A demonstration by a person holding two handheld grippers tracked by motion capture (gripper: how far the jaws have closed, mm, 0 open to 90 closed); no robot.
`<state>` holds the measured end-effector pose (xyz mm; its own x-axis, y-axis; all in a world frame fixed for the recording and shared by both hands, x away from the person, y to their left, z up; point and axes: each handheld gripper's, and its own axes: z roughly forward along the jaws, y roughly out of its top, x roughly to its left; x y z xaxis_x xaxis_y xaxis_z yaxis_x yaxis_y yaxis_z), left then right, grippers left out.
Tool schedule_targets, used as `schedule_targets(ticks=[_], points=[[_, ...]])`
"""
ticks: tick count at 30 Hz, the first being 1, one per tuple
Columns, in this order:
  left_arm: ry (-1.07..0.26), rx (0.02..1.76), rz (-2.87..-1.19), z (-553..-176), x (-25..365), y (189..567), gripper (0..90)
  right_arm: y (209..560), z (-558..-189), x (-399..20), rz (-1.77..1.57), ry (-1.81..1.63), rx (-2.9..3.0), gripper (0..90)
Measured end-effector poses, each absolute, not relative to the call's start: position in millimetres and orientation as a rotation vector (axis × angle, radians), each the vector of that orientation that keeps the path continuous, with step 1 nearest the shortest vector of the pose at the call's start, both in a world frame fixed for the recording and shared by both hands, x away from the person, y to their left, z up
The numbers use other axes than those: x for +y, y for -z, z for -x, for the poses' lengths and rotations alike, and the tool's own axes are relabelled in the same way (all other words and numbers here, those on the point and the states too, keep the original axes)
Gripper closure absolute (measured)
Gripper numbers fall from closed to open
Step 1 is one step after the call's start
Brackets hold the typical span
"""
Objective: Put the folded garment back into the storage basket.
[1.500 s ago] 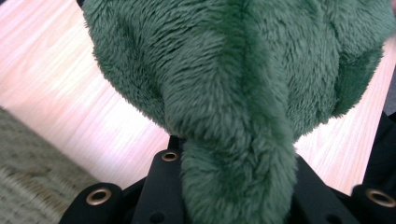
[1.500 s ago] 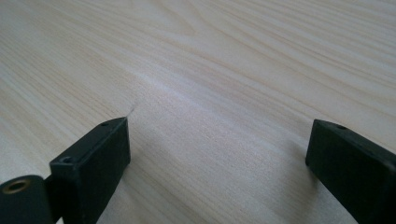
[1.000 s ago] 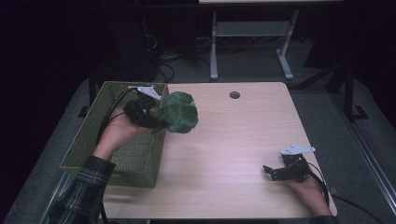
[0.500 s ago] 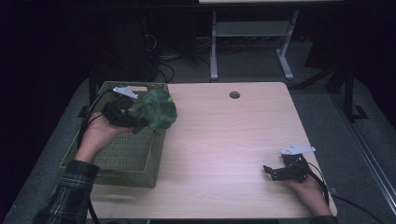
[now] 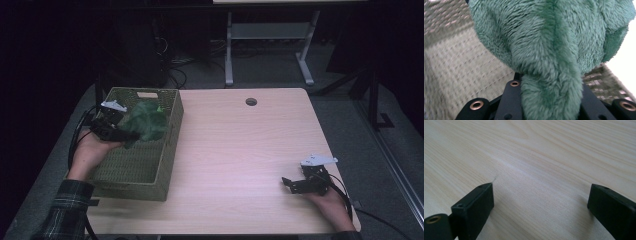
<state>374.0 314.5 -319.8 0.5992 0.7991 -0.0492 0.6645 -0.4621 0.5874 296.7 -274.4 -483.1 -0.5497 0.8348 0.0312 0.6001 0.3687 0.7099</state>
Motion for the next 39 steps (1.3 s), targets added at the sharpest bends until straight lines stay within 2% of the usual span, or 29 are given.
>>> schedule_targets(ticks=[12,32,36,39], points=[[-0.368,1.322,-2.236,-379,347,355,74.9,483,-297,-274,-1.260,-0.982,2.301,6.5],[-0.329,1.421,-2.308,-390,349,399,73.7,483,-297,-275,-1.252,-0.983,2.300,6.5],[-0.294,1.418,-2.336,-391,348,405,70.4,483,-297,-275,-1.252,-0.983,2.300,6.6],[-0.277,1.409,-2.356,-392,345,409,64.4,483,-297,-275,-1.252,-0.983,2.301,6.6]])
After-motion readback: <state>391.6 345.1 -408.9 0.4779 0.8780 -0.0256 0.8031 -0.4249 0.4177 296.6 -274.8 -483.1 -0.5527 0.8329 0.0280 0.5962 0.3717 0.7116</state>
